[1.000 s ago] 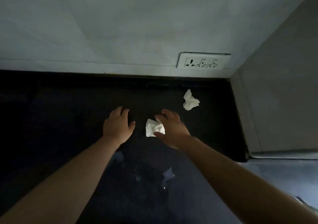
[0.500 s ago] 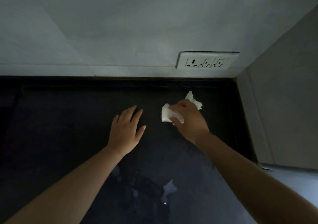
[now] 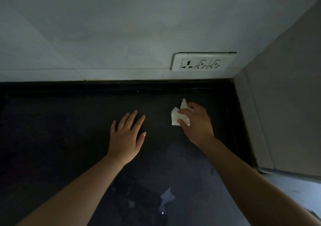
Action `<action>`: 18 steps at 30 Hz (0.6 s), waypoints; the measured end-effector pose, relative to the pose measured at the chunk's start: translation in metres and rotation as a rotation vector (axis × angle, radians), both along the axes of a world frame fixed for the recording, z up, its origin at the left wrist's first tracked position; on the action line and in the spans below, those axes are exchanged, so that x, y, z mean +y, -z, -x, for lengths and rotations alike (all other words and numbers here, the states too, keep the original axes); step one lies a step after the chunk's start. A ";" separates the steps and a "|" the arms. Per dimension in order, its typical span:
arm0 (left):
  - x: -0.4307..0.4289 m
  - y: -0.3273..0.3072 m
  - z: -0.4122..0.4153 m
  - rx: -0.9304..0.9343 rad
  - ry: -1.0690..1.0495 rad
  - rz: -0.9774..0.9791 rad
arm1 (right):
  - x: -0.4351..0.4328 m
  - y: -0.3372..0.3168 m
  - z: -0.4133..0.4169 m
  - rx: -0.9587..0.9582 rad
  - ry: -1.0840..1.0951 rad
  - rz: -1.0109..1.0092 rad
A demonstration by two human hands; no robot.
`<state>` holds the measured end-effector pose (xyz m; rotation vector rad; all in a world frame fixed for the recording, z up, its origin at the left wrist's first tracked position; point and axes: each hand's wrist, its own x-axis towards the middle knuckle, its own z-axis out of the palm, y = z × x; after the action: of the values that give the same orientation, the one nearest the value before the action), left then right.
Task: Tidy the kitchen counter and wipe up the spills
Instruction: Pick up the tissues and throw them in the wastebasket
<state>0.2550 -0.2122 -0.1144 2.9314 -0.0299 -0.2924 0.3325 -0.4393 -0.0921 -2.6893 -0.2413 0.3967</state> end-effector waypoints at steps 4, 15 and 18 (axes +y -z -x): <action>-0.001 0.000 0.001 0.013 -0.014 0.017 | -0.001 -0.003 0.023 0.021 -0.069 -0.013; 0.000 0.000 0.002 0.020 0.002 0.028 | 0.013 -0.004 0.041 0.016 -0.030 -0.022; 0.002 -0.006 0.000 0.046 0.017 0.009 | 0.014 -0.008 0.048 0.020 0.051 -0.112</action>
<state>0.2550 -0.2107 -0.1086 2.9155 -0.0498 -0.3611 0.2846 -0.4255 -0.0841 -2.5749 -0.1835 0.3828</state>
